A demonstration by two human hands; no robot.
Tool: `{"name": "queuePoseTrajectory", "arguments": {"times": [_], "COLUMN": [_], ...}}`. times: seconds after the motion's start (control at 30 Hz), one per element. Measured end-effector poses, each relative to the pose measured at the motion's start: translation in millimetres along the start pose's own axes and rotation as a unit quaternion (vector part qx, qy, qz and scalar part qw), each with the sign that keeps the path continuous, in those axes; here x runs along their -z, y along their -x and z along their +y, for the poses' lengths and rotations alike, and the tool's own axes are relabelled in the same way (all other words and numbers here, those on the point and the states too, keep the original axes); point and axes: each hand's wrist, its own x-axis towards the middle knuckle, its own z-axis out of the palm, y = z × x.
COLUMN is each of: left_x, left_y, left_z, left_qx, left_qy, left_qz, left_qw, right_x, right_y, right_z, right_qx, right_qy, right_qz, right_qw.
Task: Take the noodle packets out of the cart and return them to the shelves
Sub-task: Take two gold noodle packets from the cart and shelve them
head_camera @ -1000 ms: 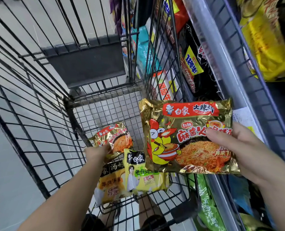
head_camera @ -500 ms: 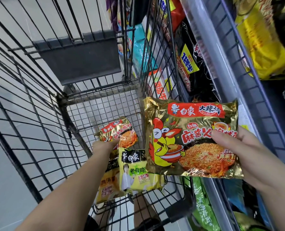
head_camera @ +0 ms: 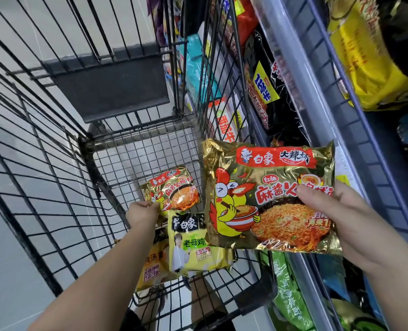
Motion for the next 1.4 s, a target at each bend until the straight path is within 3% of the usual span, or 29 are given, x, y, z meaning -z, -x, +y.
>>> {"name": "queuePoseTrajectory", "arguments": {"times": [0.33,0.6,0.83,1.13,1.4], "left_x": [-8.0,-6.1,16.5,42.5,112.9], "left_y": [-1.3,-9.4,-14.7,10.9,83.1], "left_z": [6.8,-2.1,-2.8,12.1,49.8], "left_qx": [0.015,0.01,0.015,-0.047,-0.162], "left_qy": [-0.082,-0.039,-0.014,0.007,0.005], "left_qz": [-0.064,-0.098,-0.116,-0.142,-0.143], "left_qw": [0.994,0.994,0.993,0.989,0.976], "right_x": [6.1,4.4,4.8,-9.6,-20.3], "right_y": [-0.9,-1.0,-8.6,1.2,35.5], "right_z": [8.1,9.9,20.8,17.9,-10.1], "right_qx": [-0.014,0.007,0.012,-0.025,-0.013], "right_qy": [0.008,-0.009,0.006,-0.039,-0.057], "right_qz": [-0.001,0.004,-0.041,-0.033,-0.025], "right_qw": [1.0,1.0,0.999,0.998,0.998]}}
